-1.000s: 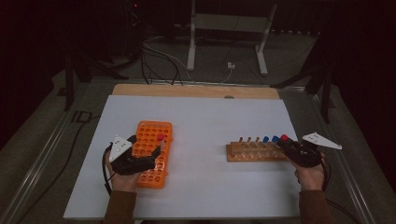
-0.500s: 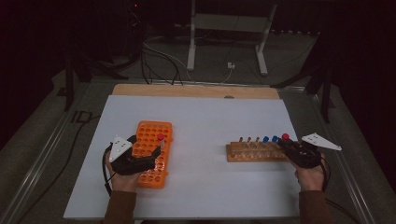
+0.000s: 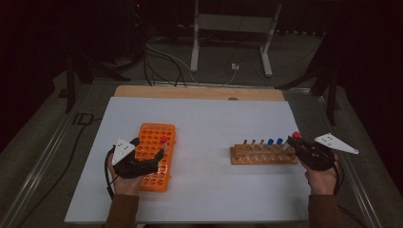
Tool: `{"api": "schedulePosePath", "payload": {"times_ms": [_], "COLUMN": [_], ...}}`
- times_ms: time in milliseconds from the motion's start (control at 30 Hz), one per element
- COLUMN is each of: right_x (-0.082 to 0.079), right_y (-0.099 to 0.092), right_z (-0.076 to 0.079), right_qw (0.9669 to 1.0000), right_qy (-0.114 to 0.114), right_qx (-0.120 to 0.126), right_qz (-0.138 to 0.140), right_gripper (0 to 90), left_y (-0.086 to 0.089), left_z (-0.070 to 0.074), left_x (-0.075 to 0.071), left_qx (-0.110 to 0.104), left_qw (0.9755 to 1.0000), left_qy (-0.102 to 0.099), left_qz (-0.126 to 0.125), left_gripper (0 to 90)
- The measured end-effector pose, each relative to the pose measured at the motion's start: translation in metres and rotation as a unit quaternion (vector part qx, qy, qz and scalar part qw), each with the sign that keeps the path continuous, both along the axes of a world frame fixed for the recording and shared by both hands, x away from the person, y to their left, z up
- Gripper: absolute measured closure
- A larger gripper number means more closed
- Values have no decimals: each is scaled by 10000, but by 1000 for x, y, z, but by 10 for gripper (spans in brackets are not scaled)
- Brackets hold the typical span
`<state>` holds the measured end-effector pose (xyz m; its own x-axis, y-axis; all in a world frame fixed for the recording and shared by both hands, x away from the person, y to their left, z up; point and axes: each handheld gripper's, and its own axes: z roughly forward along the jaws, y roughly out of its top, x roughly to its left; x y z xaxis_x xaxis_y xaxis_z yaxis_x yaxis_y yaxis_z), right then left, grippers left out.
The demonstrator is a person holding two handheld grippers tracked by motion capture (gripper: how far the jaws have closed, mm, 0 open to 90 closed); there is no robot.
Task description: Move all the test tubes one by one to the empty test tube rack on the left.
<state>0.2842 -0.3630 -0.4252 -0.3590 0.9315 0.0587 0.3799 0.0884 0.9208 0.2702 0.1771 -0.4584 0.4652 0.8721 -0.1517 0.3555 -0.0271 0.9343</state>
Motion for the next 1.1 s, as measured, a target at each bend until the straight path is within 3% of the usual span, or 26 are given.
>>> {"api": "schedulePosePath", "payload": {"times_ms": [233, 433, 667, 1100], "right_x": [-9, -13, -13, -10], "right_y": [-2, 5, 21, 51], "right_z": [18, 24, 24, 19], "right_qw": [9997, 9993, 9982, 9935], "right_qy": [-189, -171, -79, 1], "right_qx": [169, 177, 136, 260], "right_qz": [56, 264, 586, 1108], "right_gripper": [745, 745, 745, 745], "left_y": [0, 1, -1, -13], "left_z": [2, 2, 3, 6], "left_x": [-1, -1, -2, -4], "left_qx": [-17, -31, -191, -191], "left_qw": [10000, 10000, 9995, 9982], "left_qy": [-29, -53, -151, -344], "left_qz": [12, 6, -193, -442], "left_gripper": [5, 5, 5, 6]}}
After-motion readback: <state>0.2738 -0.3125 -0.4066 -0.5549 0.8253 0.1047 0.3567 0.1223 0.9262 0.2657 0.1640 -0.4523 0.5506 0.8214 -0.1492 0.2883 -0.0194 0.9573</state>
